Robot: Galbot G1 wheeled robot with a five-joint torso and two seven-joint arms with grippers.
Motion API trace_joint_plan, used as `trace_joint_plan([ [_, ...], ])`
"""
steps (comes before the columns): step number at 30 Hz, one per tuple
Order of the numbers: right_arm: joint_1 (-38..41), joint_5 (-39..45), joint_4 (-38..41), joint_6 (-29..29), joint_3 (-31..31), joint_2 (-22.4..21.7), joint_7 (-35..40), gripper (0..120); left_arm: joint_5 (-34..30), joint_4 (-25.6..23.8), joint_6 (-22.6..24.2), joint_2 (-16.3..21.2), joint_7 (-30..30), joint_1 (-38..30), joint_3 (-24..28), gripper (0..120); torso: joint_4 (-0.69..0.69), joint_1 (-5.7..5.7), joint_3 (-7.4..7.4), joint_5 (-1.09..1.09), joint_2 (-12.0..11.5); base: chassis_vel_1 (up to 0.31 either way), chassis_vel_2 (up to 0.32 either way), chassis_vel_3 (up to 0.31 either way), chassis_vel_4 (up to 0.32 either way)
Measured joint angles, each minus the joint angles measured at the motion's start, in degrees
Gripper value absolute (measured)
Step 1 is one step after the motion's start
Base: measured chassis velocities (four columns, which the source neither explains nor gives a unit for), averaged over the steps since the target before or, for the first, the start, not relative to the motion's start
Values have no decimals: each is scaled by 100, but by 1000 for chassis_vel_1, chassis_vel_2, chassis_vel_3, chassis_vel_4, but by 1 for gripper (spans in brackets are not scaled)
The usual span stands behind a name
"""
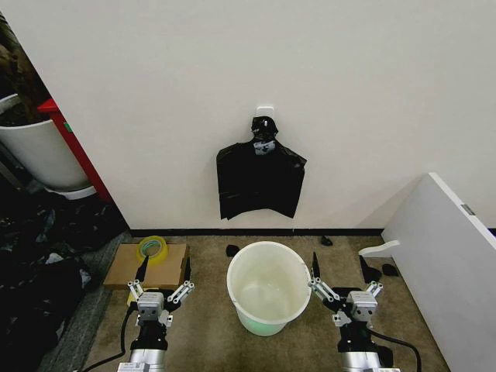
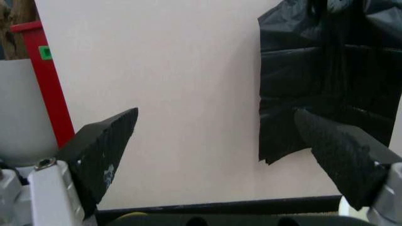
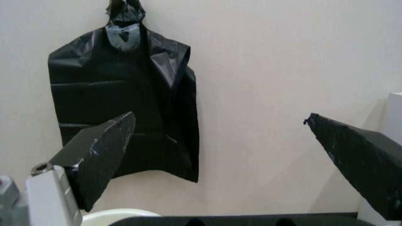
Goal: Place the garbage bag over the trash bin.
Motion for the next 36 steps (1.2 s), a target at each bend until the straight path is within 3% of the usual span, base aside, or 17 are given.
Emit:
trace_joint_plan([
  [26, 346, 479, -233, -295, 195, -297, -100, 100, -46, 96, -62, -51, 49, -25, -7, 98, -1, 0, 0, 0, 0, 0, 0, 0, 0],
  [30, 712, 1905, -240, -758, 48, -732, -491, 100, -71, 142, -101, 33, 52, -45, -41, 98, 0, 0, 0, 0, 0, 0, 0, 0, 0],
  [31, 712, 1905, -240, -758, 48, -732, -491, 100, -71, 142, -101, 33, 52, -45, -41, 98, 0, 0, 0, 0, 0, 0, 0, 0, 0],
  [33, 1134, 3057, -341, -1114, -9, -1041, -796, 100, -105, 183, -125, 82, 53, -61, -76, 98, 0, 0, 0, 1, 0, 0, 0, 0, 0],
  [34, 1134, 3057, -341, -1114, -9, -1041, -796, 100, -105, 183, -125, 82, 53, -61, -76, 98, 0, 0, 0, 1, 0, 0, 0, 0, 0],
  [36, 1540, 3916, -531, -1420, 63, -1259, -1211, 100, -187, 240, -134, 159, 70, -116, -68, 98, 4, 0, 0, 1, 0, 0, 0, 0, 0],
])
